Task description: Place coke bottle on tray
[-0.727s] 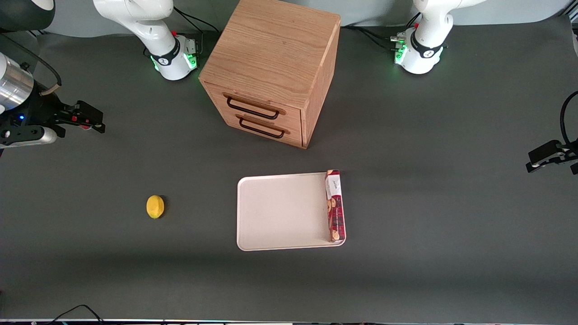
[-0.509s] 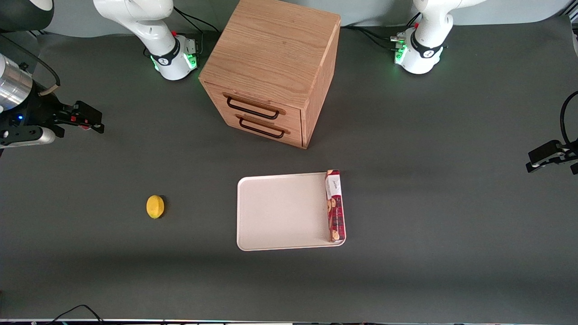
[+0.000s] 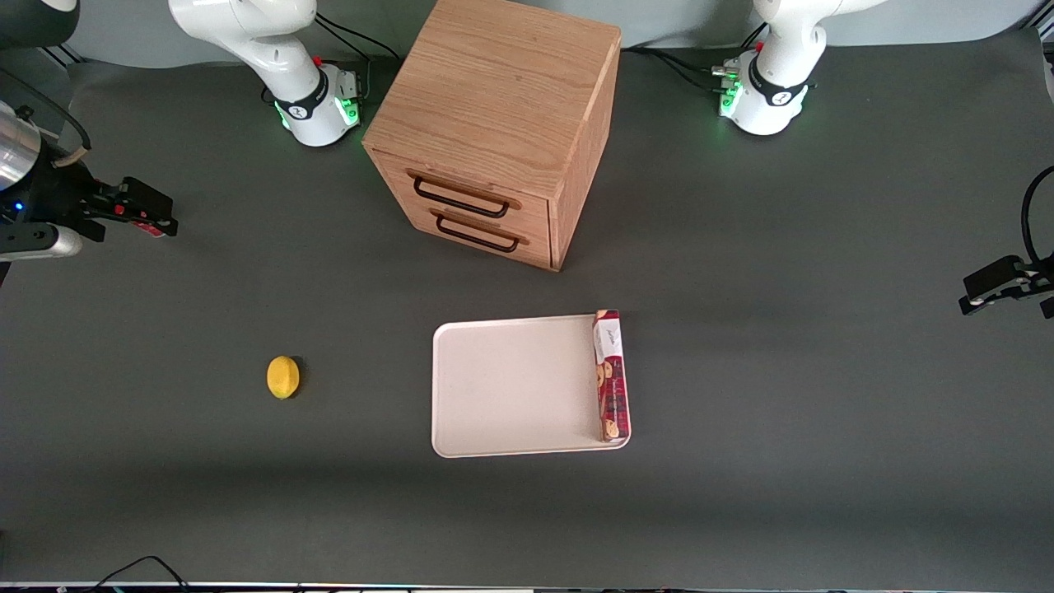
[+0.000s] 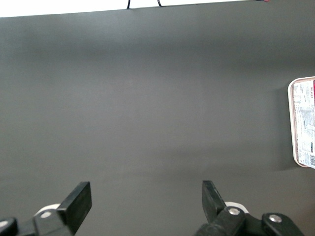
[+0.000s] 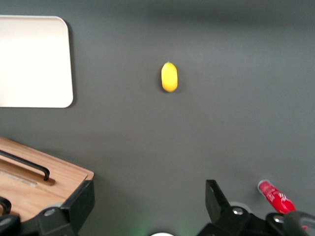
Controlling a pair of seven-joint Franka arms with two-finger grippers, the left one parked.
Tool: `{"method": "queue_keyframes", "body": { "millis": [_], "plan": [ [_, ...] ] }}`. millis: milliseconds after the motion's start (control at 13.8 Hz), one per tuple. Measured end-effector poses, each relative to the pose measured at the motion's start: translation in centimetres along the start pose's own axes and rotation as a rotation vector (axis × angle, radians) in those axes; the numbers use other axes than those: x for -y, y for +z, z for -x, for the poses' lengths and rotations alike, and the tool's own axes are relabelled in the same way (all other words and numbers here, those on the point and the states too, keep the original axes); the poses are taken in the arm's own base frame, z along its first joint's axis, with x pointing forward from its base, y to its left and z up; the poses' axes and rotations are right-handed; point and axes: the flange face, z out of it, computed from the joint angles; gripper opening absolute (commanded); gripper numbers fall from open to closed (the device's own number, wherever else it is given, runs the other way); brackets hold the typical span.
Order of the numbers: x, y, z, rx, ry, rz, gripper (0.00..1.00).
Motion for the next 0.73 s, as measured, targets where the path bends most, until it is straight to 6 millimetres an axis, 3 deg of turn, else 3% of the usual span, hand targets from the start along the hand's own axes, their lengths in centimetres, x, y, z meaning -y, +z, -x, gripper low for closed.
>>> {"method": "queue_keyframes", "body": {
  "millis": [145, 218, 436, 582, 727],
  "plan": [
    [-1.7, -0.7, 1.5, 0.033, -0.031, 0.006, 1.0],
    [-3.6, -0.7, 2.5, 0.05, -0.061, 0.019, 1.0],
    [-13.8, 1.1, 6.8, 0.098, -0.128, 0.045, 1.0],
    [-20.3, 4.2, 10.5, 0.118, -0.187, 0.064, 1.0],
    [-26.6, 9.5, 13.7, 0.101, -0.242, 0.051, 1.0]
  ]
}}
